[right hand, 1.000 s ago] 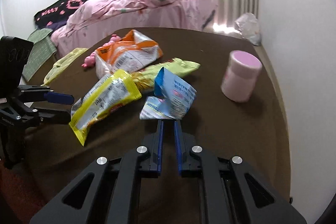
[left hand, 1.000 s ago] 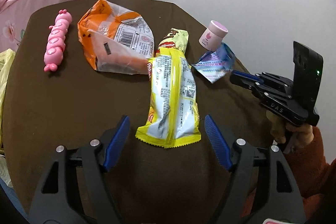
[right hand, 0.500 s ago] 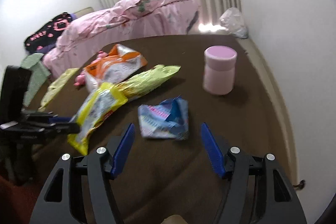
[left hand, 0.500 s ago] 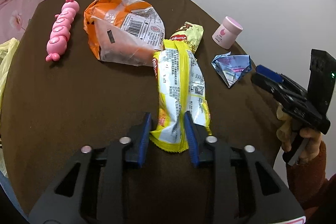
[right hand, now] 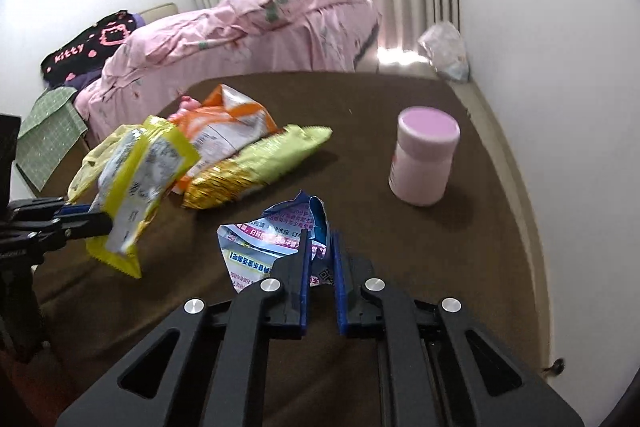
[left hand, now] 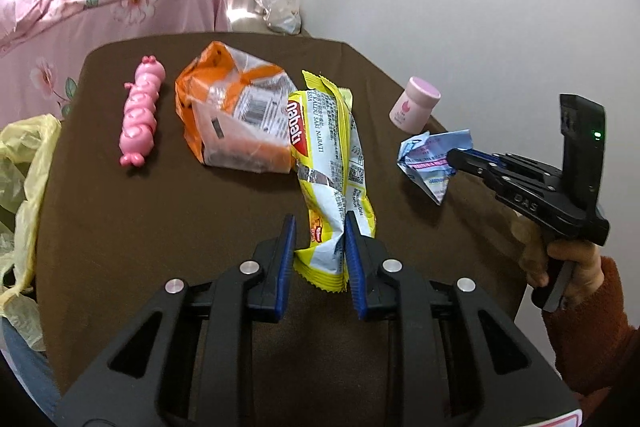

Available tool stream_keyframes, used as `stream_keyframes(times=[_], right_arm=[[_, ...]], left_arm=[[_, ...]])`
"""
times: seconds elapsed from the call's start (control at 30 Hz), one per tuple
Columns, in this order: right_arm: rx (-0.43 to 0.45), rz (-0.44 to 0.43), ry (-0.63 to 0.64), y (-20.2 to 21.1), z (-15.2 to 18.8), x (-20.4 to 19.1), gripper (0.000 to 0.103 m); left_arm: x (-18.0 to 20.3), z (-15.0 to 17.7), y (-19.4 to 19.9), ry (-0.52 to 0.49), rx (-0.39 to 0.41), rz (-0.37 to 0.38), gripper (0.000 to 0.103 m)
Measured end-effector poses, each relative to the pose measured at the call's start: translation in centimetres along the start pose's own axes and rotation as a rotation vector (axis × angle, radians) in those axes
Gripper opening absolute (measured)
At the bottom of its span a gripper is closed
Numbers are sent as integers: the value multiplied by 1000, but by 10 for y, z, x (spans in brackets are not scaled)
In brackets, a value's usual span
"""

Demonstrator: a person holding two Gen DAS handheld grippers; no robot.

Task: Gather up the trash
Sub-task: 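Carry the yellow wrapper and blue-and-white wrapper over the yellow bag with both tools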

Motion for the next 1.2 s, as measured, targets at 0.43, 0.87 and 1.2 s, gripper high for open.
stream_keyframes(times=[0.43, 0.87, 1.2], right_arm=[[135, -107, 103, 21, -73, -76, 11], [131, -312, 282, -24, -120, -212, 11], [32, -468, 367, -95, -119, -302, 11]], left_arm=[[-58, -50, 71, 54, 203, -146, 23], [-204, -48, 144, 232, 316, -438, 24], [-276, -21, 158, 395, 314, -597, 24]])
Point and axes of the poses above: each gripper's, at about its wrist camera, not at the fingertips, and y roughly against the way its jaws point, x to its right, z to its underside, the point moved 7 cm from there along -y, roughly the way its jaws point, and after that the axes turned 13 degrees about x, right-handed, at the moved point
